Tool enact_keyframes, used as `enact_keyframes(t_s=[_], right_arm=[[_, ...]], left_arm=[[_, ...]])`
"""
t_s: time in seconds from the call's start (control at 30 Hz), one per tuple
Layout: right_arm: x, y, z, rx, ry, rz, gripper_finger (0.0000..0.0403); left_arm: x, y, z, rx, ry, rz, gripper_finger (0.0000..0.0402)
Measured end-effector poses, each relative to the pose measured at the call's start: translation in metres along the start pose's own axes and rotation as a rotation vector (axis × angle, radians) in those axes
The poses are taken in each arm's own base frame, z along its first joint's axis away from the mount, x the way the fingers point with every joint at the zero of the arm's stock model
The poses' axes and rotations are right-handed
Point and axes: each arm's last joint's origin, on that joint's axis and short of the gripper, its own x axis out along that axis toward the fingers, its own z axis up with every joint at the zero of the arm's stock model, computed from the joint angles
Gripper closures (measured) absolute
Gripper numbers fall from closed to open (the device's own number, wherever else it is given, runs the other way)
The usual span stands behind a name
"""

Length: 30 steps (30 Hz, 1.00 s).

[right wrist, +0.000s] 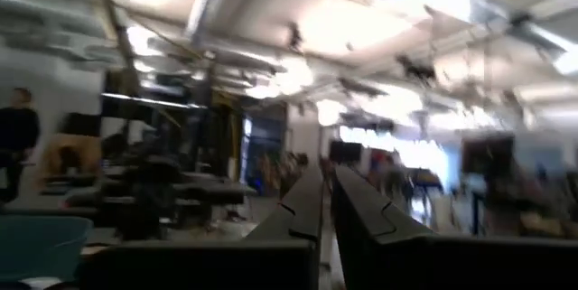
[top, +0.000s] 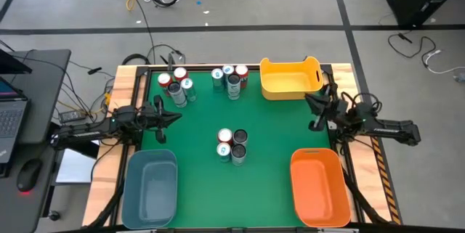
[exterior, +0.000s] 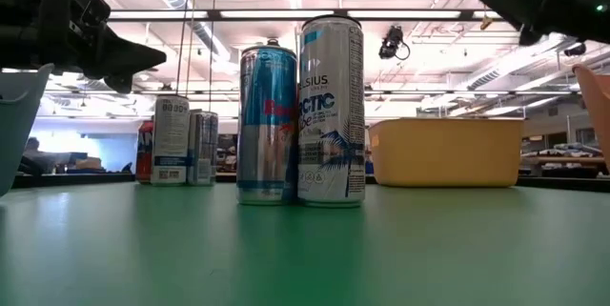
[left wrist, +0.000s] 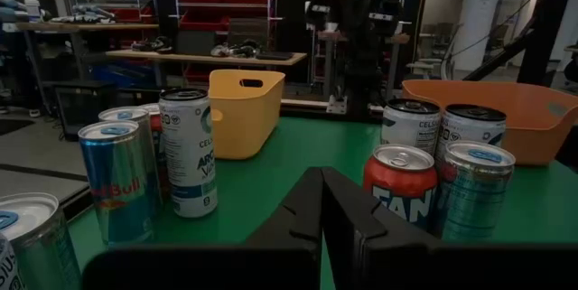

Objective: Sort soda cans
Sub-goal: Put the white-blue soda can into the yellow bin

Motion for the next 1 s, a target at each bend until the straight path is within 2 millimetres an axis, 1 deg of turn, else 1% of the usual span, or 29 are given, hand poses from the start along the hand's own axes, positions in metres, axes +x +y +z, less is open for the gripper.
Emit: enact_keyframes(t_s=[0.07, 0.2, 0.33, 0.47, 0.6, 0.73, 0.9, 1.0], right_arm=[[0.001, 0.002, 0.0, 0.012, -0.014, 0.047, 0.0387], [0.004, 0.003, 0.001, 0.139, -0.019, 0.056, 0.0399], [0.01, 0.008, -0.004, 0.237, 0.021, 0.084, 0.04], [0.021, 0.013, -0.004, 0.267, 0.099, 0.132, 0.0399], [0.039, 0.02, 0.001, 0.298, 0.172, 0.161, 0.0396], [0.062, 0.028, 0.007, 0.327, 0.245, 0.185, 0.0383], [0.09, 0.042, 0.007, 0.323, 0.378, 0.26, 0.0354], [0.103, 0.052, 0.005, 0.355, 0.435, 0.293, 0.033]], left_arm=[[0.0, 0.0, 0.0, 0.0, 0.0, 0.0, 0.0392], [0.0, 0.0, 0.0, 0.0, 0.0, 0.0, 0.0392], [0.0, 0.0, 0.0, 0.0, 0.0, 0.0, 0.0392], [0.0, 0.0, 0.0, 0.0, 0.0, 0.0, 0.0392], [0.0, 0.0, 0.0, 0.0, 0.0, 0.0, 0.0392], [0.0, 0.0, 0.003, 0.012, -0.027, 0.0, 0.0392], [0.0, 0.0, 0.01, 0.011, -0.1, -0.003, 0.0392], [-0.001, 0.0, 0.014, 0.01, -0.143, -0.004, 0.0392]])
